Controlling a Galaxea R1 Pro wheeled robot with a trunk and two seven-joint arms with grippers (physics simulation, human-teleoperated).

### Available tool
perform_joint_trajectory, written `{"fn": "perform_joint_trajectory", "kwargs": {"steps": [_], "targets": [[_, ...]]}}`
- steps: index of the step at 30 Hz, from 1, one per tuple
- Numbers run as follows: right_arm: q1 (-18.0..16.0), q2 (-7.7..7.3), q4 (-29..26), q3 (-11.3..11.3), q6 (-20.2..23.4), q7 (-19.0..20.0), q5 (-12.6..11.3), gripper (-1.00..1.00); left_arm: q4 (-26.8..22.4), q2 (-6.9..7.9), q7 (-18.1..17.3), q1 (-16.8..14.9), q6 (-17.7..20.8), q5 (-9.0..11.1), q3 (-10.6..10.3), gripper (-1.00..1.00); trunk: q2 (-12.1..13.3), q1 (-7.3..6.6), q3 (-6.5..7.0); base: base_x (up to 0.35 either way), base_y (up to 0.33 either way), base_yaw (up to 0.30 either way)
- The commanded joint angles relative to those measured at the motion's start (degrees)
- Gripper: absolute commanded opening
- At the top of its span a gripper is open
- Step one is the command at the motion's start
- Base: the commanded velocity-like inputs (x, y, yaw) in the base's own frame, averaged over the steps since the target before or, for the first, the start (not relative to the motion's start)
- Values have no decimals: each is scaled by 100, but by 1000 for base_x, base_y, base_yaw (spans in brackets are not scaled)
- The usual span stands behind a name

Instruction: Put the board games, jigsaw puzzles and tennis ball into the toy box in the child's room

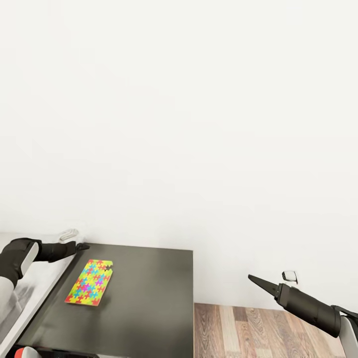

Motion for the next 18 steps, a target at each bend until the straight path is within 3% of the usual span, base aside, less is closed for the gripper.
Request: {"fn": "perform_joint_trajectory", "kwargs": {"steps": [1, 18], "targets": [[-5, 0, -1, -3, 28, 12, -5, 100, -1, 8, 2, -10, 47, 49, 12, 100, -13, 3, -22, 0, 0, 0], [-6, 1, -4, -3, 27, 12, -5, 100, -1, 62, -45, -29, -156, 38, -4, 100, -13, 3, -182, 0, 0, 0]]}}
